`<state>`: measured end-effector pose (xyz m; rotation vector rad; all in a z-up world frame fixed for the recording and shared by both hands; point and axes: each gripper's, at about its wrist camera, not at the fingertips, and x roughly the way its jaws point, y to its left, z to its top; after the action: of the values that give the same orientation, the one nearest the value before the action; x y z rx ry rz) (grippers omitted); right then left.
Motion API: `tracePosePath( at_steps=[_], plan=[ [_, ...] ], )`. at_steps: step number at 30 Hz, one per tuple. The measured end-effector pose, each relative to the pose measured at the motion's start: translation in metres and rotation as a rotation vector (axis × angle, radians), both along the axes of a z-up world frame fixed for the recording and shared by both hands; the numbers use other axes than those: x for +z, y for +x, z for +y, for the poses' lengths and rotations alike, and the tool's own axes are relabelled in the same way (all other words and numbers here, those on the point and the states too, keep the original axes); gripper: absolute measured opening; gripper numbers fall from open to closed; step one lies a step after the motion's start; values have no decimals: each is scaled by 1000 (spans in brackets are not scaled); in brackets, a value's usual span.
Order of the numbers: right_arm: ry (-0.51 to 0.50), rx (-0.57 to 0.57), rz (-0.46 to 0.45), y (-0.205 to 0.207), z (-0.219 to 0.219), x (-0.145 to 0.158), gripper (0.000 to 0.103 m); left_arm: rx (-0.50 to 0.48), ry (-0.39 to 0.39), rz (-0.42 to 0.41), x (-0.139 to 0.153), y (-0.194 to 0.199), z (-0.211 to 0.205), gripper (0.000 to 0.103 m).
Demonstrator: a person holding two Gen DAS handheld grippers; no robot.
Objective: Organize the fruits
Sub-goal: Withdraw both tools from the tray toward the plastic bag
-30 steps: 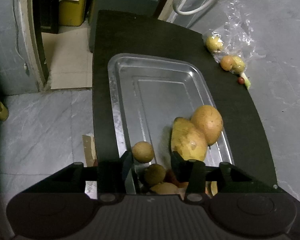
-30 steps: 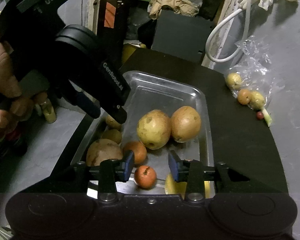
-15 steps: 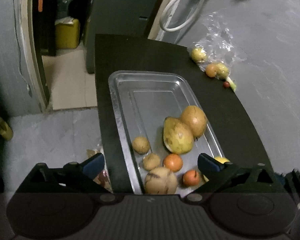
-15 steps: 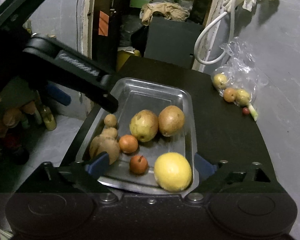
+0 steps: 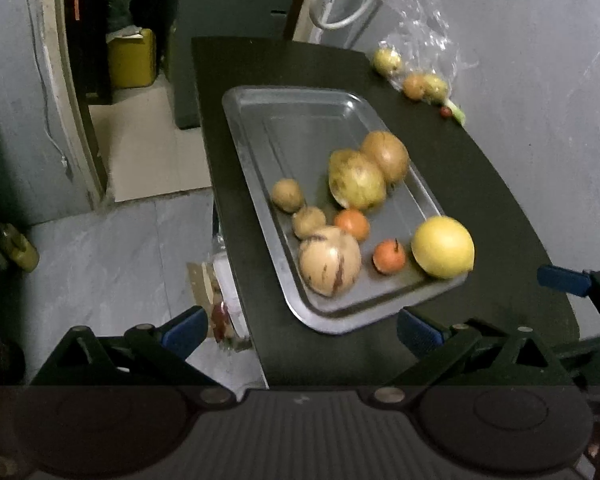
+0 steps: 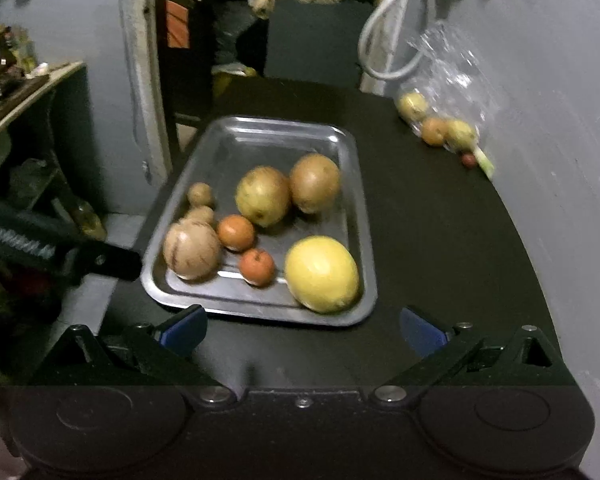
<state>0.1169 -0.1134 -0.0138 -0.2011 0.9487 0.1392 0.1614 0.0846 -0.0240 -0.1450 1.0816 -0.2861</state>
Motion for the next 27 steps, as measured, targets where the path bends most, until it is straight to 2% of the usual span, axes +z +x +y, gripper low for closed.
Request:
tracePosePath(
  at_steps=[12,18,27],
  plan=[
    [-25,-77,61,3,-15,-15,102,-68,24,25,-2,-8,-17,102],
    [-44,-89,43,6,-23,-13,102,-41,8,46,-3,5,-21,103],
    [-50,-108,14,21,-47,-9,102,-16,15,31,1,32,-36,103]
  ],
)
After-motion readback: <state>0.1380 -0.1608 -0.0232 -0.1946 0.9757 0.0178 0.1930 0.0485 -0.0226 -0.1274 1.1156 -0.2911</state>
